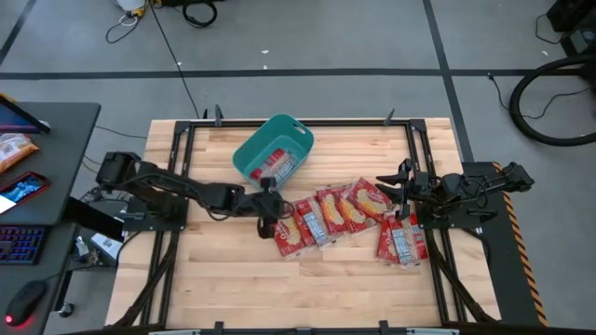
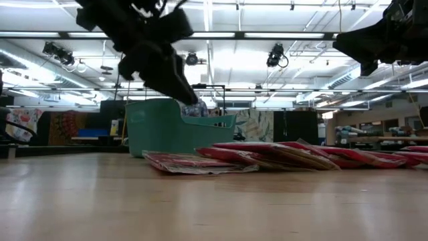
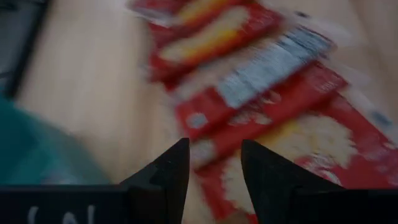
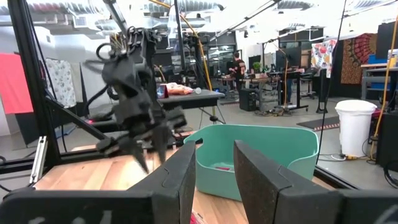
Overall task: Sort popcorn bags into baskets
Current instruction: Put the red popcorn bag into the green bin
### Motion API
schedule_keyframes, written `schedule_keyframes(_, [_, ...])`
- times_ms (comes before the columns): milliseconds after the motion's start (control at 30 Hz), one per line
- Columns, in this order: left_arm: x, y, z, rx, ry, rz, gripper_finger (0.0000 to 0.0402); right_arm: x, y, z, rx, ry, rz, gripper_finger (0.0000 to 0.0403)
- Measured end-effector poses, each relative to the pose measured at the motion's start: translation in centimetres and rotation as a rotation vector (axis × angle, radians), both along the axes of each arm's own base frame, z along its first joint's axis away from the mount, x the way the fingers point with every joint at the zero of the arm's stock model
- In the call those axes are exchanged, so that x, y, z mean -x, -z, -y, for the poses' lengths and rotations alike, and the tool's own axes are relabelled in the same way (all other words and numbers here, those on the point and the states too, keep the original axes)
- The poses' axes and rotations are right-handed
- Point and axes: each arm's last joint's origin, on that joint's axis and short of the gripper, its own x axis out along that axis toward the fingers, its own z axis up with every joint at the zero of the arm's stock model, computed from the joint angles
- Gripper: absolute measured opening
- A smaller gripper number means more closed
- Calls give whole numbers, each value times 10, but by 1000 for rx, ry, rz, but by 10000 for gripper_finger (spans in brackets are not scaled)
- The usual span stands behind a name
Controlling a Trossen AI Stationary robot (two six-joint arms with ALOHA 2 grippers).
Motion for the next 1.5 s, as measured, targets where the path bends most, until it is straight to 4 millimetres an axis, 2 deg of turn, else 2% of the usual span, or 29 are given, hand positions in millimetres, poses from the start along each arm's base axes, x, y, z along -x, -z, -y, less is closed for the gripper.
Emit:
schedule_keyframes(233, [-7, 37, 19, -104, 99, -124, 151, 0, 0, 0, 0, 0, 0, 114])
schedule_keyframes(333, [-10, 45, 29, -141, 116, -130, 151, 0, 0, 0, 0, 0, 0, 114])
schedule_keyframes(600, [-10, 46, 48, -231, 172, -137, 151, 0, 0, 0, 0, 0, 0, 114])
schedule_keyframes(867, [3, 51, 62, -404, 392, -277, 151, 0, 0, 0, 0, 0, 0, 113])
schedule_keyframes(1000, [10, 54, 64, -454, 453, -350, 151, 0, 0, 0, 0, 0, 0, 113])
schedule_keyframes(1300, [10, 55, 62, -490, 492, -372, 151, 0, 0, 0, 0, 0, 0, 113])
schedule_keyframes(1500, [7, 67, 55, -520, 502, -418, 151, 0, 0, 0, 0, 0, 0, 113])
